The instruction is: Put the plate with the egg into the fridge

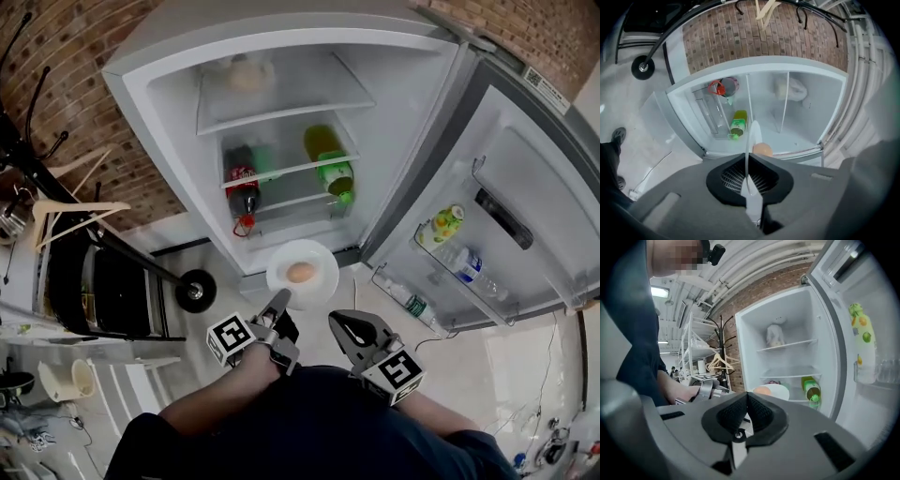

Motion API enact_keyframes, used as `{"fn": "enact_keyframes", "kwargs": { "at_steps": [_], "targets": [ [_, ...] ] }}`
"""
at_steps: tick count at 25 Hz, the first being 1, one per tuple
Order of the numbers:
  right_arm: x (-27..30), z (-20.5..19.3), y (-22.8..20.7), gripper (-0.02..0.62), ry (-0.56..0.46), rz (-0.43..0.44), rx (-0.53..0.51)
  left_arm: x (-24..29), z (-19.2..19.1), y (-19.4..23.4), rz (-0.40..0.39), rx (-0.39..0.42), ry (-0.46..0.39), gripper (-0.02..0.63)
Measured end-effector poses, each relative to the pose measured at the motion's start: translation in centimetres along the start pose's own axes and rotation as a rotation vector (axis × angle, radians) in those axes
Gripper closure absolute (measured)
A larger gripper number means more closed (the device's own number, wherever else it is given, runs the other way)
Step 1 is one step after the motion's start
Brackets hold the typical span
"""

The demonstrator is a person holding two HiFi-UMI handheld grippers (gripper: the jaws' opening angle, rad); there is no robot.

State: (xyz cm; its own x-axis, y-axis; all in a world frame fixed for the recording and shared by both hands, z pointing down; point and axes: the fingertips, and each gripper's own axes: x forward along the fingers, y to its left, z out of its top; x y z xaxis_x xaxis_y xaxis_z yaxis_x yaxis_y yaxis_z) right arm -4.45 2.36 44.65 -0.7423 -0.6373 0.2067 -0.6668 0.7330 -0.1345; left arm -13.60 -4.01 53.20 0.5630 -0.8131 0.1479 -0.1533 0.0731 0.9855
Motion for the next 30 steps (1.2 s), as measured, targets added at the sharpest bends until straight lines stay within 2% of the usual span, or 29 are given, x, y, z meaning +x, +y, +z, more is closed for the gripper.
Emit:
{"fn": "enact_keyframes", "kwargs": {
  "at_steps": [4, 11, 17, 21, 30],
  "targets": [
    [2.9, 1.0, -1.0, 0.586, -0.016, -0.025, 0.000, 2.3, 2.9, -0.3, -0.012, -0.010, 0.026, 0.592],
    [5.6, 1.7, -3.2, 0.586, -0.021, -0.006, -0.002, 5.4, 5.3, -0.5, 0.004, -0.018, 0.018, 0.592],
    [6.2, 2.6, -6.4, 0.586, -0.039, 0.036, 0.026, 7.9, 6.9, -1.0, 0.033, -0.025, -0.055, 0.592],
    [6.4, 3.1, -8.6, 0.586, -0.046, 0.062, 0.024, 10.2, 8.1, -2.2, 0.023, -0.014, -0.113, 0.592],
    [6.1, 3.2, -10.5, 0.586, -0.036, 0.116, 0.000, 14.8, 10.4, -2.8, 0.026, -0.032, -0.231, 0.592]
  ]
}}
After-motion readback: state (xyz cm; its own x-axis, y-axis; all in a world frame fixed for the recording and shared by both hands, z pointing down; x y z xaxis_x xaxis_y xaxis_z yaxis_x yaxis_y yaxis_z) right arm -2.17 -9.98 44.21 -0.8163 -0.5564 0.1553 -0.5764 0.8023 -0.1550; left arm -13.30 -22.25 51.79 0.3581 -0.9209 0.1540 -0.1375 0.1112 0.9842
